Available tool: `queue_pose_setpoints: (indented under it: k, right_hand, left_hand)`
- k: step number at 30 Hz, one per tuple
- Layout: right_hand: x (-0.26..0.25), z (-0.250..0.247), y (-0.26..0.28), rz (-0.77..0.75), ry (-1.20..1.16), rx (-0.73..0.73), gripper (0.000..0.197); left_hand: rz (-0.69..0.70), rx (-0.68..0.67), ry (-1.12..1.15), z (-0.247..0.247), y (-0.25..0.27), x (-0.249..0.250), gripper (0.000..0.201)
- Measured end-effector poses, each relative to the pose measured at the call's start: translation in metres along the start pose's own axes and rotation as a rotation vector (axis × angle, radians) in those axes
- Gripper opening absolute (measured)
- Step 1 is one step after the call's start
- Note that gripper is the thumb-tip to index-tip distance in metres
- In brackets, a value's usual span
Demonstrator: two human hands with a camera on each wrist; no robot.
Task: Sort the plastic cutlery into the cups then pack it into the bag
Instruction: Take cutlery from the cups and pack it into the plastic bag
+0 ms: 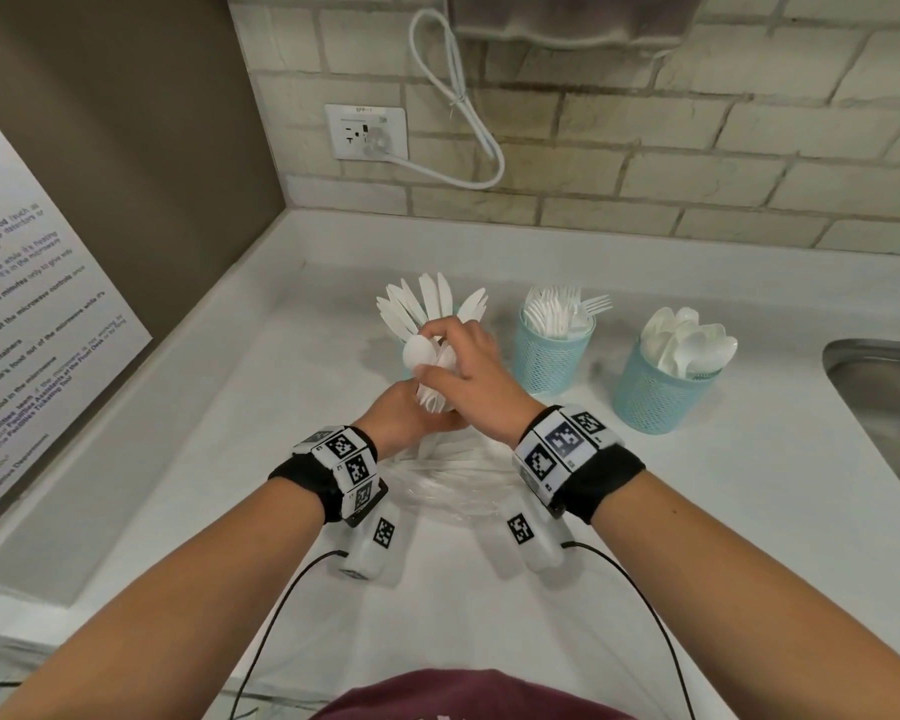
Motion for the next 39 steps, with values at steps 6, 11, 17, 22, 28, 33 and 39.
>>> queue_pose_setpoints:
  k: [6, 11, 17, 22, 28, 33, 39]
  right_hand:
    - [-0.012, -0.029, -0.005, -0.083, 0.027, 0.259, 0.020]
    - [-0.016, -0.045, -0.009, -0.070, -0.115, 0.299, 0.014]
    - [-0.015, -0.074, 0.003, -0.051, -0.324, 0.484, 0.032]
    - [-0.009, -0.063, 0.011, 0.009, -0.213, 0.434, 0.040]
    - [-0.009, -0.064, 0.007, -0.004, -0.108, 0.433, 0.024]
    - [-0.006, -0.069, 0.003, 0.035, -0.224, 0.422, 0.013]
    - [-0.024, -0.087, -0.002, -0.059, -0.146, 0.519, 0.020]
  left_hand:
    - [0.073, 0.026, 0.035, 0.002, 0.010, 0.015, 0.023]
    - [0.130, 0.065, 0.125, 0.001, 0.014, 0.028, 0.026]
    - [0.133, 0.111, 0.249, -0.009, 0.016, 0.043, 0.024]
    - [0.148, 0.111, 0.353, -0.005, 0.018, 0.057, 0.033]
    - [0.144, 0.102, 0.375, -0.002, 0.020, 0.060, 0.046]
    - [0.144, 0.094, 0.390, -0.007, 0.020, 0.059, 0.046]
    - [0.132, 0.078, 0.401, -0.010, 0.020, 0.057, 0.054]
Point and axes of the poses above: each hand's wrist, its own y-axis away from the middle knuckle, its own z-axis out of the palm, x = y × z, the point moved 8 cm from there along -y, towards the middle knuckle, and after that the axes turned 7 degrees about -z, right-handed, at the moved point
